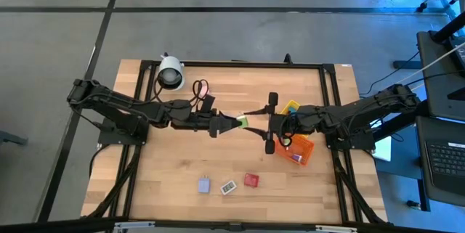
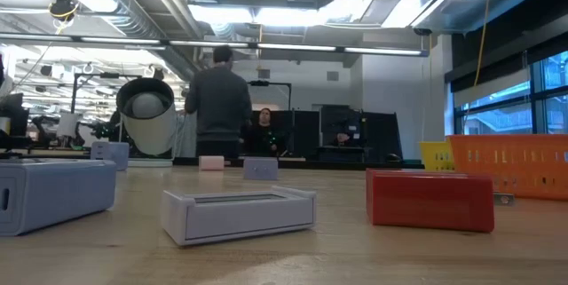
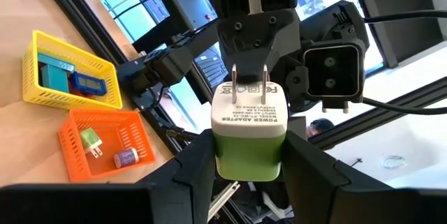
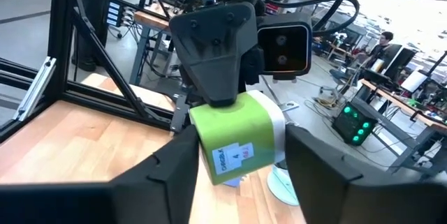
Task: Pick & Place Office items
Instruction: Put the green charger adapter into the orange basket
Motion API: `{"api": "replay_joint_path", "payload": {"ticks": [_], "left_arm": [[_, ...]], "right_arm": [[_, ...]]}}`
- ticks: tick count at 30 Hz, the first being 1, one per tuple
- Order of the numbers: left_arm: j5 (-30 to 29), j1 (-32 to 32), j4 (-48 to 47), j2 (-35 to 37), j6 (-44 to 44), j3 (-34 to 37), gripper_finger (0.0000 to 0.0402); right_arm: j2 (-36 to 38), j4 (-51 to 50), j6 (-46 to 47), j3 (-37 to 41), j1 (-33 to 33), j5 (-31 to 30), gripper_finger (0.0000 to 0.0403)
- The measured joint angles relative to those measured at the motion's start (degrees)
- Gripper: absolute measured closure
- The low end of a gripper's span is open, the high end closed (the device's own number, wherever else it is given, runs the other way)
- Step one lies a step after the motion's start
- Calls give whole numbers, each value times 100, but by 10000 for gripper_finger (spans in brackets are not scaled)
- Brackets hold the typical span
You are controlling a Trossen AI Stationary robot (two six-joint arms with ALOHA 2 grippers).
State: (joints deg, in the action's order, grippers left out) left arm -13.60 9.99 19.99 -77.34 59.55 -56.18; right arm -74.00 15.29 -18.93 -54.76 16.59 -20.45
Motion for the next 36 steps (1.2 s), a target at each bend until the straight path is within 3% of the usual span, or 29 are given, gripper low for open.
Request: {"api": "replay_joint_path", "payload": {"ticks": [4,9,20,29,36], "left_arm": [[-24,1,-4,4,20,0,267],[-44,1,-4,4,10,0,261],[-260,-7,2,-5,-503,0,182],[-272,-293,-497,-4,-544,-2,164],[-268,-476,-1238,-5,-530,-2,162]], "right_arm": [[4,-12,-23,0,-21,15,232],[4,-11,-18,0,-25,16,222],[15,-134,366,0,-28,53,230],[414,-1706,1273,0,-41,-298,231],[957,-4028,3351,0,-39,-226,231]]}}
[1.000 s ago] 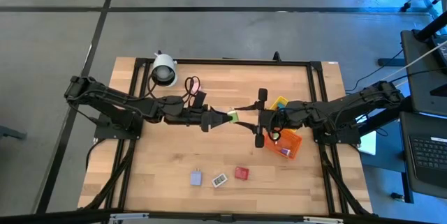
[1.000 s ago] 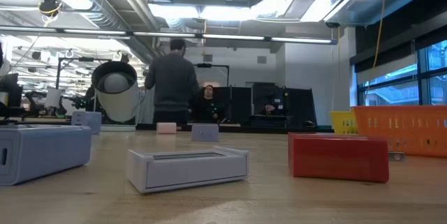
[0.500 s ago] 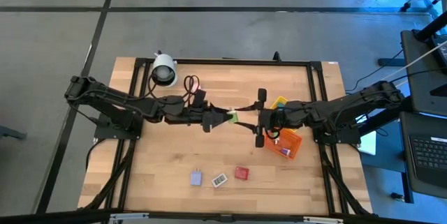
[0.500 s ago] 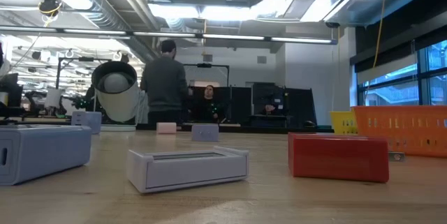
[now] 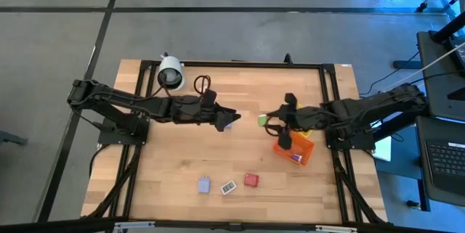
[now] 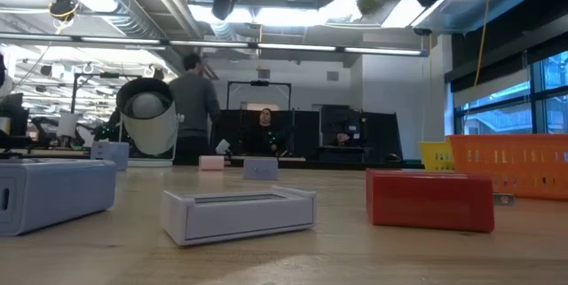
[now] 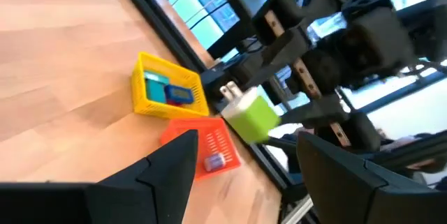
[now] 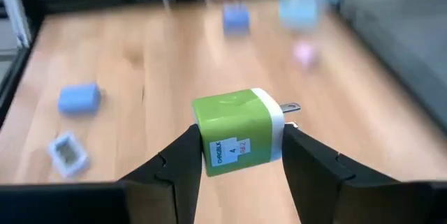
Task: Pick & Place Office items
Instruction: Put the green charger adapter into the orange basket
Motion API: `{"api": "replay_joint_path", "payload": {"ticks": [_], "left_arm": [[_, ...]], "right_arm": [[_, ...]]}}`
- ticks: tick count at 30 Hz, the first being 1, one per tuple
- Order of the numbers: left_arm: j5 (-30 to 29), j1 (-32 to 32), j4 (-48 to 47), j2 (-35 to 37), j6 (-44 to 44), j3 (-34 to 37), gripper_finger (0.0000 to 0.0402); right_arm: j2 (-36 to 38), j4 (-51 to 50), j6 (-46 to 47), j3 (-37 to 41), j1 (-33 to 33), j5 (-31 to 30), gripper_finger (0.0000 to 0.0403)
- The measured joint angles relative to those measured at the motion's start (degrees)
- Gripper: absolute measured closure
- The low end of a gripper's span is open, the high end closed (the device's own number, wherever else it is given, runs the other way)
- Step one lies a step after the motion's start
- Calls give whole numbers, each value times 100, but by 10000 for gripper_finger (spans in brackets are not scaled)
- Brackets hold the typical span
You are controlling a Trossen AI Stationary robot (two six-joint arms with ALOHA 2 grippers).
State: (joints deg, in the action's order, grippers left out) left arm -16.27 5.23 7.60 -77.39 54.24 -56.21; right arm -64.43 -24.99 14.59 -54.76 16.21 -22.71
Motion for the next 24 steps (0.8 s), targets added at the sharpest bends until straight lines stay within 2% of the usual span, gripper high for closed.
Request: {"api": "replay_joint_path", "payload": {"ticks": [6,10,18,24], "left_arm": [[9,-83,-140,1,0,0,164],[1,-98,-148,1,-102,0,164],[-23,-95,-315,1,-354,0,164],[-206,-95,-440,3,-898,0,164]], "right_arm": [[53,-2208,1980,18,60,819,231],[12,-3036,3016,300,238,1047,231],[12,-2999,4496,1138,564,1665,231],[12,-2888,4796,1217,640,1677,231]]}}
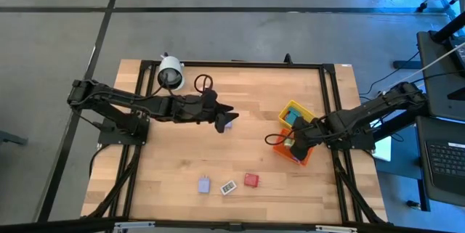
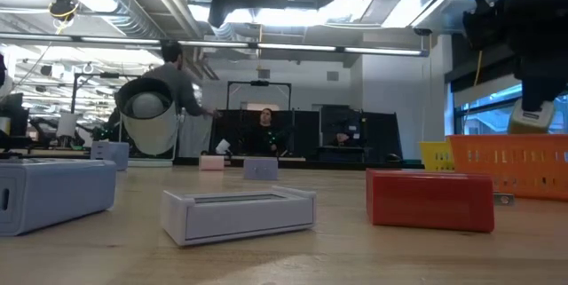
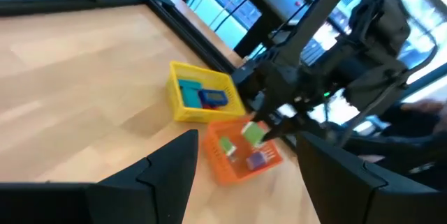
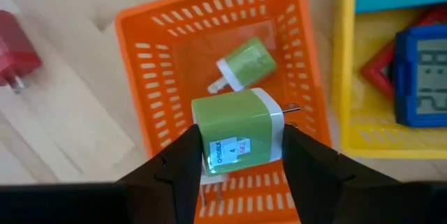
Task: Pick & Place Office items
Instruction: Put the green charger adapter into the orange basket, then put the top left light blue charger adapter into the orange basket
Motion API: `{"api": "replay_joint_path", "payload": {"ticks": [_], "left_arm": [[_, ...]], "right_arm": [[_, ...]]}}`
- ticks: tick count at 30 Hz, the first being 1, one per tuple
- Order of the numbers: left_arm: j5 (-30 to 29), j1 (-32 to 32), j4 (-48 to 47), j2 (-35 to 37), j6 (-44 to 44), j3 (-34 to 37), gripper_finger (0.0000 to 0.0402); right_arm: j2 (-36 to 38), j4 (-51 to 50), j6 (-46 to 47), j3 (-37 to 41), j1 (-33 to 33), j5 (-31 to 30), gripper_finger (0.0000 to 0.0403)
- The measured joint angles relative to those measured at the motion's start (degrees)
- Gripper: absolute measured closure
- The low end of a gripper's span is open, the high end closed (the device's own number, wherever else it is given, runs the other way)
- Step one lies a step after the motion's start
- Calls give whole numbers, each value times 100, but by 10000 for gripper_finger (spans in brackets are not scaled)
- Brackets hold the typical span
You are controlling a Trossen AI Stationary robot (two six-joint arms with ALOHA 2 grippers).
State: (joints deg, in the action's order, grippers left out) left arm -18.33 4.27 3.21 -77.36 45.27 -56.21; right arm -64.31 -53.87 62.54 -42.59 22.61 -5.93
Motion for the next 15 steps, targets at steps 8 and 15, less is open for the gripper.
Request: {"api": "replay_joint_path", "payload": {"ticks": [8,15], "left_arm": [[-23,0,-1047,2,-202,0,164],[-28,9,-1967,2,-202,0,164]], "right_arm": [[-20,44,-48,0,0,96,186],[-20,122,-61,0,0,96,125]]}}
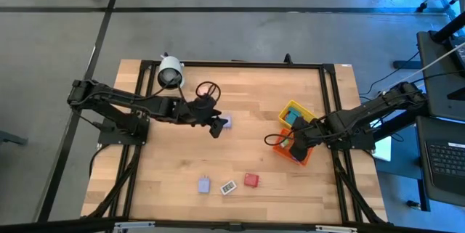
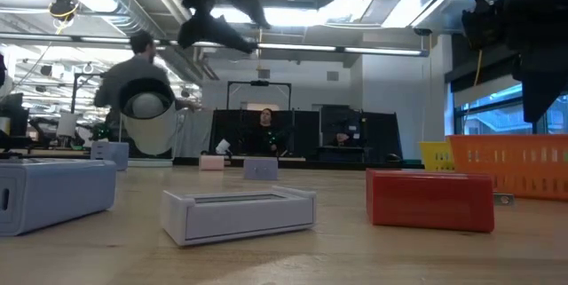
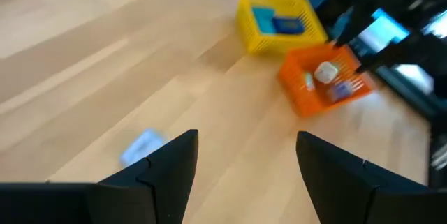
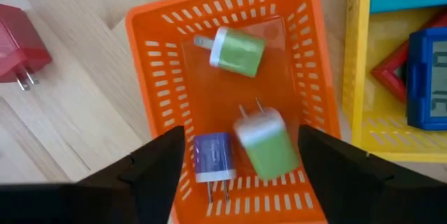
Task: Pick & Place Office items
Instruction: Put the top left light blue charger adapter into the orange basket
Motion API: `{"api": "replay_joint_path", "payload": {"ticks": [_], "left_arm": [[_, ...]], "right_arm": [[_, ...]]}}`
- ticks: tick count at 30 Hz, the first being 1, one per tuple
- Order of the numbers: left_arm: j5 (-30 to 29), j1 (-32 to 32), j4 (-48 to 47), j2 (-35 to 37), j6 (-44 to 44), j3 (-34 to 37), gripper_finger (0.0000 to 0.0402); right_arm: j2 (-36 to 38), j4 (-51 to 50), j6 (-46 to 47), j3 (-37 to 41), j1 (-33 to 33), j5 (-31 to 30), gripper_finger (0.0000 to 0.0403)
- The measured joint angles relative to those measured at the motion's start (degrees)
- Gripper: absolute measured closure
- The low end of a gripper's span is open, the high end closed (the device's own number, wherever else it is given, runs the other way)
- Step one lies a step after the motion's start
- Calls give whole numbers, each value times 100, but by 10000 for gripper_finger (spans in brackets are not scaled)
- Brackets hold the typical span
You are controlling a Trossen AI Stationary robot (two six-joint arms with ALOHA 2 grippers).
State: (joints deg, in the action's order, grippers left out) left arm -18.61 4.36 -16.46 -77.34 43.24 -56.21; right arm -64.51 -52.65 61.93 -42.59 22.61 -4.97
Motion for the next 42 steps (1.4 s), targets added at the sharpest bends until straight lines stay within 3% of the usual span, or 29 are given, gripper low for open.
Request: {"api": "replay_joint_path", "payload": {"ticks": [7,15,23,27,37,42], "left_arm": [[-69,12,-650,-55,118,0,164],[12,96,-1406,-121,125,2,164],[-476,96,-1466,-602,814,-2,164],[-535,11,-2229,-742,744,0,164],[-705,-545,-5176,-743,2990,0,164],[-731,-711,-5563,-739,3243,91,164]], "right_arm": [[0,17,35,0,0,-11,96],[0,60,47,0,0,-13,96],[-2,167,21,0,-8,-231,96],[-3,232,0,0,-21,-230,96],[-2,407,27,0,-28,-264,96],[-2,427,45,0,-28,-314,96]]}}
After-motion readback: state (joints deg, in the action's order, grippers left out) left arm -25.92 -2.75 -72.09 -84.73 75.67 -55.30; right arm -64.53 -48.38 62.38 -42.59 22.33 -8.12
